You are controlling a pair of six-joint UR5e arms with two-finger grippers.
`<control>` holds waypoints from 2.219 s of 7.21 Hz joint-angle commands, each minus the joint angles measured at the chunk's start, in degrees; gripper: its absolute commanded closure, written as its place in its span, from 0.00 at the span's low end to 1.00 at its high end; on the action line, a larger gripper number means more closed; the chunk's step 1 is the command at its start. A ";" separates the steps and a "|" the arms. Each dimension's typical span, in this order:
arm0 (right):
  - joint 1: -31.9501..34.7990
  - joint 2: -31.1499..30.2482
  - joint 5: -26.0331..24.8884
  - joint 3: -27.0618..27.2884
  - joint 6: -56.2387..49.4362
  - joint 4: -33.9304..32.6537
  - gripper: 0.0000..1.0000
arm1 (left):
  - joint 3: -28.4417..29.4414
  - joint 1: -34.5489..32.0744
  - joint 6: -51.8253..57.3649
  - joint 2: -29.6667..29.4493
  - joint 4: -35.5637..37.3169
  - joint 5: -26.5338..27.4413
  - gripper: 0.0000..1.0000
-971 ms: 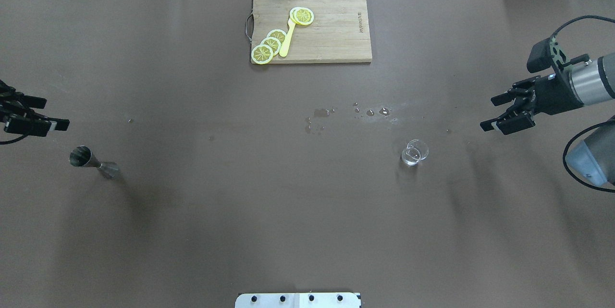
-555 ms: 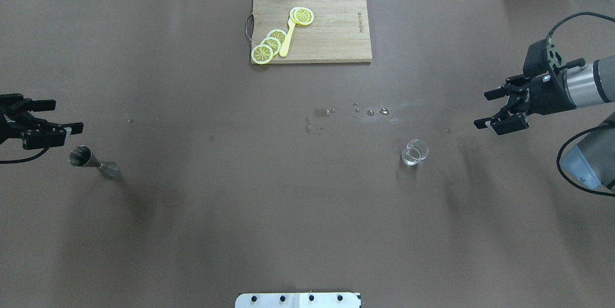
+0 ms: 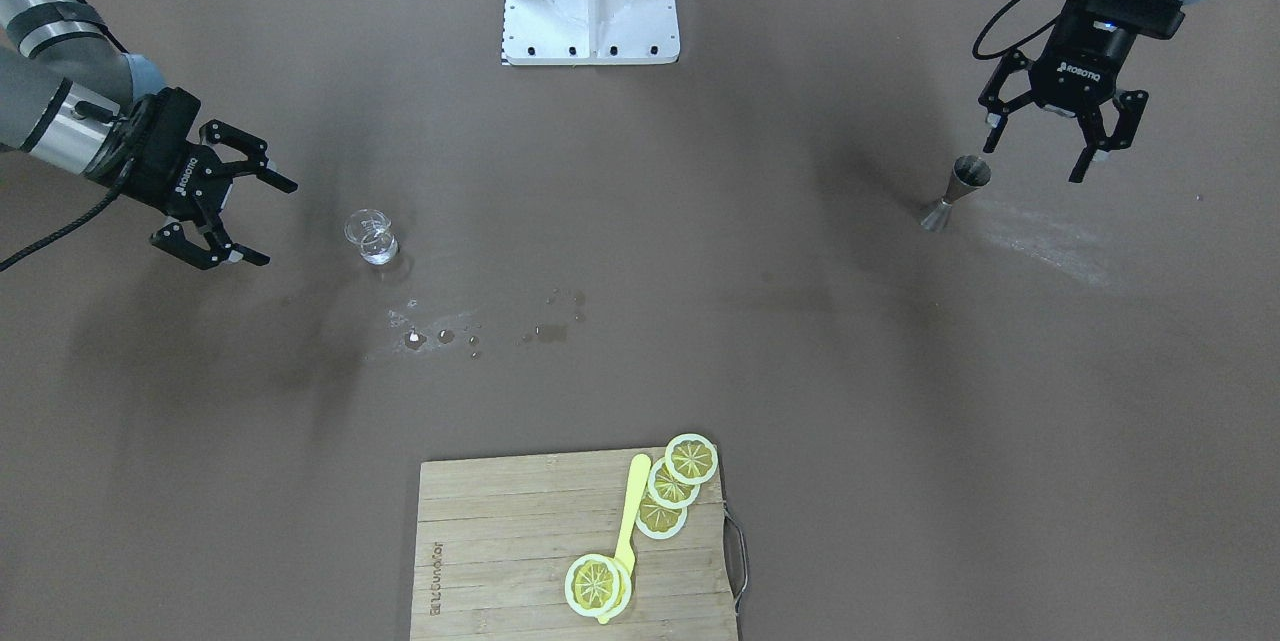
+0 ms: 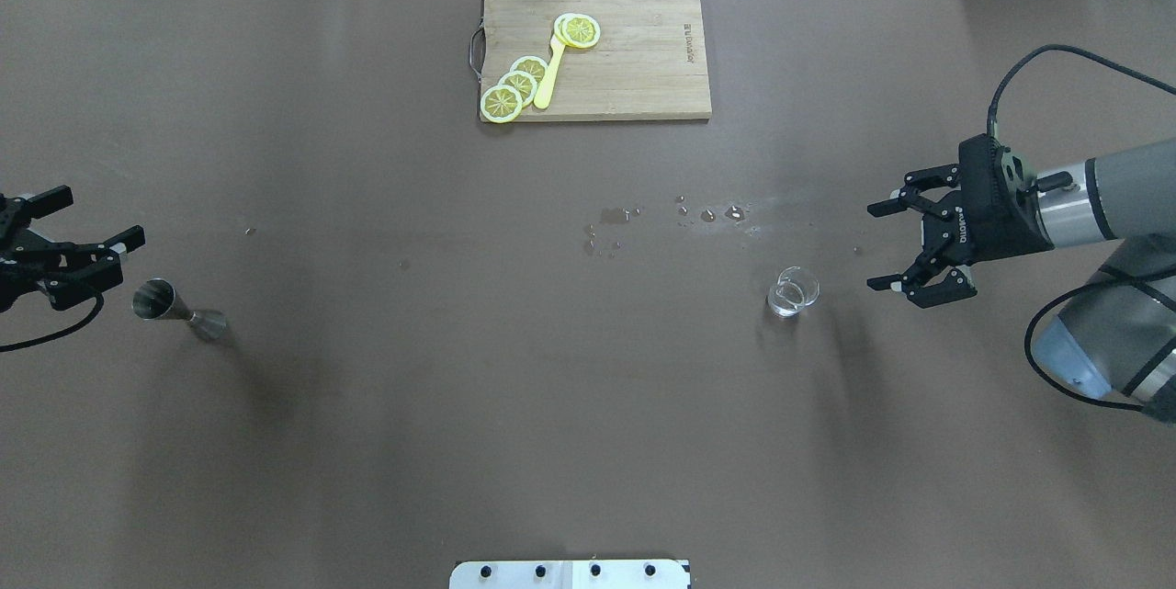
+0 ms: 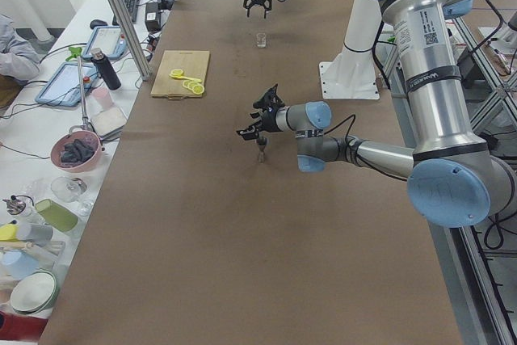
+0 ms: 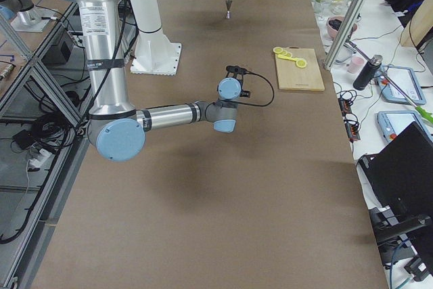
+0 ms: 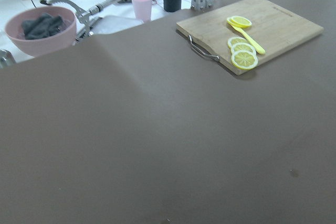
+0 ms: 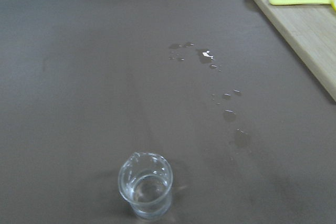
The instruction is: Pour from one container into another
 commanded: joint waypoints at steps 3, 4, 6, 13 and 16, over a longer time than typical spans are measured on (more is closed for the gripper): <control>-2.73 -0.45 1.16 -1.24 -8.22 0.99 0.02 | 0.86 12.81 -4.38 1.96 -13.82 16.41 0.02; -2.56 -0.28 1.07 -2.64 -9.03 0.99 0.02 | 1.56 17.35 -4.38 2.05 -13.86 26.64 0.02; -3.52 0.86 1.07 -4.93 -9.65 0.99 0.02 | 6.90 28.85 -4.30 1.89 -13.68 48.79 0.02; -3.96 7.98 0.98 -13.11 -12.03 1.08 0.01 | 14.58 36.64 -15.98 -5.07 -6.69 64.07 0.02; -5.45 8.07 1.07 -12.59 -12.12 1.25 0.01 | 9.85 36.39 -48.86 -1.55 20.52 64.27 0.02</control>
